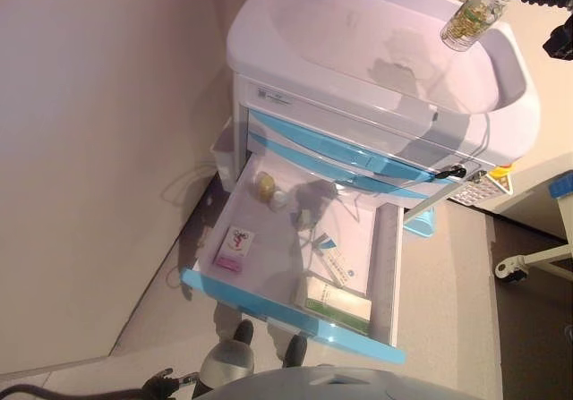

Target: Open the drawer and pick up the medicine

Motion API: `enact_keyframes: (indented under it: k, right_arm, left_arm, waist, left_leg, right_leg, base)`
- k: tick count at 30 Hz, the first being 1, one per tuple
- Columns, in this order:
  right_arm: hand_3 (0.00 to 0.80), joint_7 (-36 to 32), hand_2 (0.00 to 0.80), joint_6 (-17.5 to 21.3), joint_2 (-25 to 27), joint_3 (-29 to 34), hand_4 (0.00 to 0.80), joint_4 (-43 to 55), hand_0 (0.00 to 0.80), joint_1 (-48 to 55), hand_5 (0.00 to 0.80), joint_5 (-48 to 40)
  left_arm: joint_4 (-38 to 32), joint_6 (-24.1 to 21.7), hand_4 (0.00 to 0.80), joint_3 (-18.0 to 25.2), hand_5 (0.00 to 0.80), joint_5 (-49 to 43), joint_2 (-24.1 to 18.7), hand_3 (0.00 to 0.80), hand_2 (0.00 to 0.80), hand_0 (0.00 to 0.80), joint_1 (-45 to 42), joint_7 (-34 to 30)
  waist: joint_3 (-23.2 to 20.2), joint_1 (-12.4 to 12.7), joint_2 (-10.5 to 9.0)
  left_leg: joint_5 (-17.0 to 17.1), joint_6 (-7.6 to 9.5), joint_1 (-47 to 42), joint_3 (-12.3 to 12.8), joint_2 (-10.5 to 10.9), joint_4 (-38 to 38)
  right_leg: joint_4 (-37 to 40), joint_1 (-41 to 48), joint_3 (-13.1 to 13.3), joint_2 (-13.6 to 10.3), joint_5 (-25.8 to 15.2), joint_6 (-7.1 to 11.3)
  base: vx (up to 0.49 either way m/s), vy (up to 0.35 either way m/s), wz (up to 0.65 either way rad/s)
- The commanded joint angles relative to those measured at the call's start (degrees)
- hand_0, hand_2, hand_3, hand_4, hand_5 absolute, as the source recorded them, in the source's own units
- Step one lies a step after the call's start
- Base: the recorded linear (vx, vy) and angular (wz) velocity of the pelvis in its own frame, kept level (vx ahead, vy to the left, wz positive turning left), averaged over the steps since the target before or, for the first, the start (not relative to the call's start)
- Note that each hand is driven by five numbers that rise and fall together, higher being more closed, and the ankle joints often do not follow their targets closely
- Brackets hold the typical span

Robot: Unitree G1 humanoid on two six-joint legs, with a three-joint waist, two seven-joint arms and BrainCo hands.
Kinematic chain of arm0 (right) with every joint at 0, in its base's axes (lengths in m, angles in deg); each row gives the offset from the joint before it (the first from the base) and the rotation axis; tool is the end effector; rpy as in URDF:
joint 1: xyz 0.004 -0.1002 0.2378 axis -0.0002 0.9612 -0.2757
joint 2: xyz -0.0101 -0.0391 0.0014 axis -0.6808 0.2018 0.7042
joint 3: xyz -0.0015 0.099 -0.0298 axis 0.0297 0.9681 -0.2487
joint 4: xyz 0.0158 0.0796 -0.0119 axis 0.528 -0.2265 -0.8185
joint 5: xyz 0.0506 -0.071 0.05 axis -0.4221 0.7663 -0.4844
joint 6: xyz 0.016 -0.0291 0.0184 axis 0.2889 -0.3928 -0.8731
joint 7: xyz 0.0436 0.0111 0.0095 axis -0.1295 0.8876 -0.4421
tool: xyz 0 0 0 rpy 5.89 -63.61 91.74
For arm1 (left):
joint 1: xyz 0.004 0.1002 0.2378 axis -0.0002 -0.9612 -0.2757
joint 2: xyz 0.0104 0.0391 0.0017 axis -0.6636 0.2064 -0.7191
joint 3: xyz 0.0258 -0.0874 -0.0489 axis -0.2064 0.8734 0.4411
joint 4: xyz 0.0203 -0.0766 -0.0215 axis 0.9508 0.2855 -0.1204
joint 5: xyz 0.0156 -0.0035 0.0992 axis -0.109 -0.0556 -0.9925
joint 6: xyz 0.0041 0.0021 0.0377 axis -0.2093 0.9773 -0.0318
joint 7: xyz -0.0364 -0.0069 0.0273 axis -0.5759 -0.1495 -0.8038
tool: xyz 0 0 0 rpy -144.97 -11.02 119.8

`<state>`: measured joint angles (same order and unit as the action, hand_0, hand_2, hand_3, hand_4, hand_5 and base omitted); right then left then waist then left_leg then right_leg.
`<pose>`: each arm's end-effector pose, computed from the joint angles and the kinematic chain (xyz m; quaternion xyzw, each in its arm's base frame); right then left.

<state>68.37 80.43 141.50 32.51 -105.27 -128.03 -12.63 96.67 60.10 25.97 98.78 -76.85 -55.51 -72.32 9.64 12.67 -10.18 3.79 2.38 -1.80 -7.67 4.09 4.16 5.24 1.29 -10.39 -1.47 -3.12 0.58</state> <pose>0.3092 -0.2973 0.3452 -0.6509 -0.1310 -0.0922 0.7421 0.0301 0.2626 -0.1092 0.0307 0.5987 0.1192 0.7914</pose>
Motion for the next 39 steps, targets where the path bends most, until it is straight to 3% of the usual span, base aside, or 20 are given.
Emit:
enact_keyframes:
  k: [1,21,38,39]
  right_arm:
    - [0.800,0.60,0.800,0.56,2.98,-3.48,0.800,-1.94,0.800,-7.08,0.800,-2.47]
    - [0.800,-0.85,0.800,2.86,0.41,-1.86,0.800,-6.60,0.800,-2.23,0.800,0.57]
    - [0.800,-2.15,0.800,4.31,-1.63,-0.38,0.800,-6.24,0.800,0.63,0.800,2.13]
    - [0.728,-2.17,0.728,4.55,-1.69,-0.42,0.728,-6.11,0.728,0.61,0.728,2.13]
  left_arm:
    - [1.13,-1.25,0.000,-1.15,0.000,1.47,-2.64,0.000,0.000,0.000,-1.73,0.24]
    - [0.85,-3.15,0.000,-1.88,0.000,3.10,-3.80,0.000,0.000,0.000,0.03,-0.60]
    - [1.72,-2.97,0.000,-1.82,0.000,2.17,-3.72,0.000,0.000,0.000,1.33,-0.57]
    - [1.79,-2.97,0.000,-1.68,0.000,2.09,-3.74,0.000,0.000,0.000,1.43,-0.60]
  waist:
    - [-1.18,1.72,-1.07]
    - [2.89,2.87,-0.16]
    - [3.48,2.76,-0.19]
    - [3.51,2.71,-0.21]
  left_leg:
    - [-3.85,-0.20,1.12,-3.72,2.31,-0.17]
    - [-3.09,-0.49,4.16,-4.86,2.13,-0.68]
    - [-3.33,-0.57,4.18,-4.77,2.17,-1.36]
    - [-3.33,-0.59,4.18,-4.75,2.14,-1.37]
  right_leg:
    - [-4.04,2.30,-0.62,2.02,4.04,1.12]
    - [-4.39,-0.18,-1.38,2.29,3.98,0.46]
    - [-5.08,-0.13,-1.50,2.32,4.33,0.12]
    - [-5.15,-0.19,-1.45,2.33,4.35,0.11]
  base:
    - [-0.020,-0.028,0.09]
    - [-0.015,-0.013,0.03]
    - [0.000,0.000,0.00]
    - [0.000,0.000,0.00]
